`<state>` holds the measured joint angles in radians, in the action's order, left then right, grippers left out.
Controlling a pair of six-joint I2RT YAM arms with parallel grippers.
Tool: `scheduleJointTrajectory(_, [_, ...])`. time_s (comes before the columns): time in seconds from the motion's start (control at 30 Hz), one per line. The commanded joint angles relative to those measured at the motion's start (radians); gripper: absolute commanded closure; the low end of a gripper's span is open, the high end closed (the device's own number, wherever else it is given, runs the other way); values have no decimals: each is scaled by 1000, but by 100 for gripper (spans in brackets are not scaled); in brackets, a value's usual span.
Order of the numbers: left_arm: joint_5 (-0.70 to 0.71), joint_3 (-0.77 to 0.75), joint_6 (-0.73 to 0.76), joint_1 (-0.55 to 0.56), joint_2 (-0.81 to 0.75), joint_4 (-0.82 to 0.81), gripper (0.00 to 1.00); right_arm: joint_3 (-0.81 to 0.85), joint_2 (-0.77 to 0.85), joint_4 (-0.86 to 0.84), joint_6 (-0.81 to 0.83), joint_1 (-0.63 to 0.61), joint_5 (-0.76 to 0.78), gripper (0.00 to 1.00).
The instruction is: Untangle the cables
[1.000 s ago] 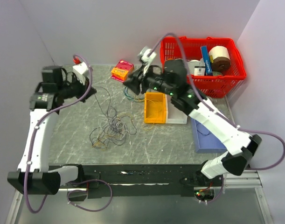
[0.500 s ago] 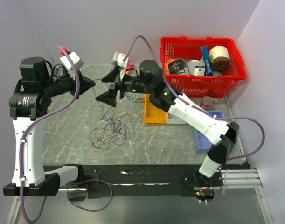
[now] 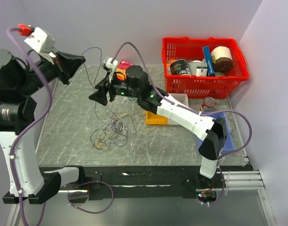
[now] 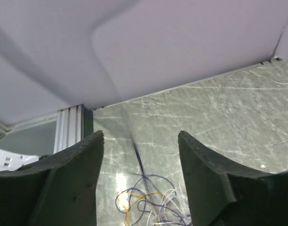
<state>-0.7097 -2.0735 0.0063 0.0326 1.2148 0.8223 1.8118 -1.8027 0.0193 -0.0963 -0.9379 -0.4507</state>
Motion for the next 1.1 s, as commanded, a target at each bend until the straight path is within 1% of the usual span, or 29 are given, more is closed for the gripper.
scheduleJointTrajectory(0.0, [29, -53, -135, 3, 17, -100, 99, -18, 6, -93, -39, -1, 52, 34])
scheduleJointTrajectory(0.17, [55, -39, -135, 3, 22, -117, 99, -55, 28, -99, -20, 1, 64, 36])
scheduleJointTrajectory(0.2, [59, -39, -138, 3, 23, -120, 99, -60, 31, -99, -19, 1, 55, 41])
scheduleJointTrajectory(0.23, [58, -36, -140, 3, 23, -123, 99, -60, 31, -101, -19, 1, 50, 41])
scheduleJointTrajectory(0.33, [58, -40, -154, 3, 29, -135, 99, -51, 25, -110, -34, 1, 26, 41])
scheduleJointTrajectory(0.37, [55, -42, -158, 3, 32, -143, 99, -37, 13, -111, -42, -1, 20, 45])
scheduleJointTrajectory(0.4, [50, -45, -169, 3, 35, -144, 99, -31, 8, -108, -45, 1, 15, 52])
scheduleJointTrajectory(0.43, [50, -46, -169, 3, 37, -146, 99, -25, 3, -105, -49, 1, 20, 61])
scheduleJointTrajectory(0.47, [53, -51, -169, 3, 35, -144, 99, -23, 0, -104, -55, 2, 26, 80])
scheduleJointTrajectory(0.53, [73, -51, -158, 3, 35, -140, 99, -28, 6, -93, -54, 1, 56, 98])
scheduleJointTrajectory(0.57, [84, -51, -146, 3, 31, -131, 99, -38, 19, -87, -51, 2, 70, 100])
scheduleJointTrajectory(0.67, [153, -11, -108, 3, 20, -123, 99, -57, 63, -49, -57, 33, 104, 100])
scheduleJointTrajectory(0.73, [229, 73, -89, 3, 9, -137, 99, -46, 94, 20, -46, 77, 124, 100])
scheduleJointTrajectory(0.77, [251, 110, -69, 3, 0, -147, 97, -17, 123, 56, -31, 91, 154, 100])
scheduleJointTrajectory(0.8, [274, 184, -59, 3, -4, -167, 95, 6, 137, 85, -11, 114, 170, 100])
scheduleJointTrajectory(0.83, [297, 222, -49, 1, -9, -179, 90, 33, 160, 156, 30, 128, 185, 100])
scheduleJointTrajectory(0.87, [297, 257, -28, 1, -15, -187, 73, 103, 167, 192, 47, 137, 197, 100])
scheduleJointTrajectory(0.9, [293, 324, -19, 1, -17, -196, 61, 141, 175, 223, 65, 146, 214, 100])
scheduleJointTrajectory(0.93, [285, 354, -17, 1, -20, -209, 47, 177, 181, 258, 87, 165, 222, 100])
scheduleJointTrajectory(0.97, [236, 381, 27, 3, -23, -210, 29, 245, 193, 304, 90, 172, 234, 100])
scheduleJointTrajectory(1.03, [170, 446, 53, 1, -26, -203, 20, 303, 215, 343, 138, 194, 263, 100])
scheduleJointTrajectory(1.07, [121, 464, 70, 1, -27, -200, 13, 349, 223, 372, 144, 201, 274, 100])
